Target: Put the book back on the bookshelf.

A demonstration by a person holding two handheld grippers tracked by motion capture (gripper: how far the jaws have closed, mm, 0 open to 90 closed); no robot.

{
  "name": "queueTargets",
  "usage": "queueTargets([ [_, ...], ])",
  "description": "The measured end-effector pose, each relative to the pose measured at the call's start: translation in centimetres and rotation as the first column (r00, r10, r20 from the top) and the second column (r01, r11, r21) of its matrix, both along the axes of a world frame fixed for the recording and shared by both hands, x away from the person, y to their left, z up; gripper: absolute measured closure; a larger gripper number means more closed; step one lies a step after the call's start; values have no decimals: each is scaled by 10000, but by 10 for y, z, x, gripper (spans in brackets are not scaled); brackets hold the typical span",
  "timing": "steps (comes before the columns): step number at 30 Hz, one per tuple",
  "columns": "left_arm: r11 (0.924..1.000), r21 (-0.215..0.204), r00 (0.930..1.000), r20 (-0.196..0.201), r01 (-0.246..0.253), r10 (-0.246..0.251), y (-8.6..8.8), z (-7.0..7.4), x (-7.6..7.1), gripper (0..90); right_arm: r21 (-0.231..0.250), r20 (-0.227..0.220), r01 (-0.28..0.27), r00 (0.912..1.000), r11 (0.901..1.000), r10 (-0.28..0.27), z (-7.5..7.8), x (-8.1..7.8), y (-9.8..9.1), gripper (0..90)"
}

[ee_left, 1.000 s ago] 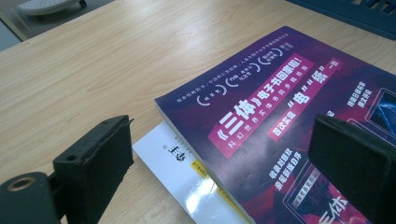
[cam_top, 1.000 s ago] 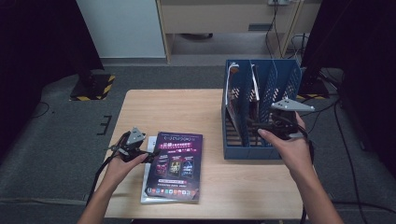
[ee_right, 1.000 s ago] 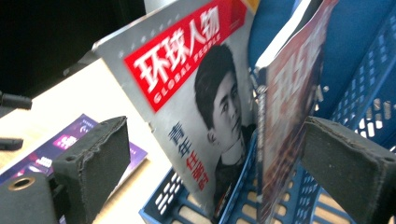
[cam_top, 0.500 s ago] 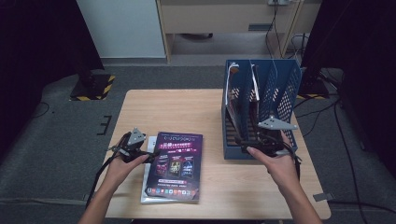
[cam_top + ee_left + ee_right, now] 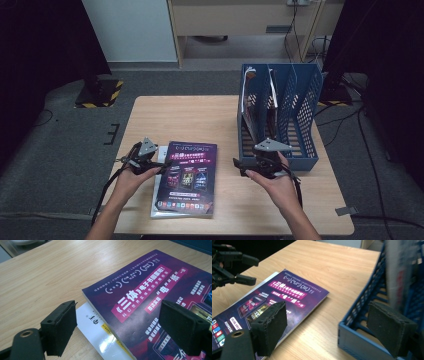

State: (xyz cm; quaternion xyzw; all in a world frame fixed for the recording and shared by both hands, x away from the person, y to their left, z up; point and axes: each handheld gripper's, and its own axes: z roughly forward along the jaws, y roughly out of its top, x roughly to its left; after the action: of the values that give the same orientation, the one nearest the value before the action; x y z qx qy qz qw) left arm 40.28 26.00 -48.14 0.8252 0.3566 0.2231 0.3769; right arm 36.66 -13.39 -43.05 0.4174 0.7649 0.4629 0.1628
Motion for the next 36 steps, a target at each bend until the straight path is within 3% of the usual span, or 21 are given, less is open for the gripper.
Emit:
queueTargets([
  [17, 9999, 92, 10000, -31, 70, -70, 1, 1, 0, 195, -223, -737, -630, 9954, 9978, 612, -31, 10, 59, 173],
  [26, 9997, 142, 9986, -491, 218, -210, -3, -6, 3, 196, -332, -1289, -904, 9880, 9954, 854, -54, 16, 89, 158],
  [36, 9991, 241, 9955, -897, 343, -320, -6, -15, 5, 184, -453, -1751, -809, 9819, 9957, 718, -72, 27, 103, 141],
])
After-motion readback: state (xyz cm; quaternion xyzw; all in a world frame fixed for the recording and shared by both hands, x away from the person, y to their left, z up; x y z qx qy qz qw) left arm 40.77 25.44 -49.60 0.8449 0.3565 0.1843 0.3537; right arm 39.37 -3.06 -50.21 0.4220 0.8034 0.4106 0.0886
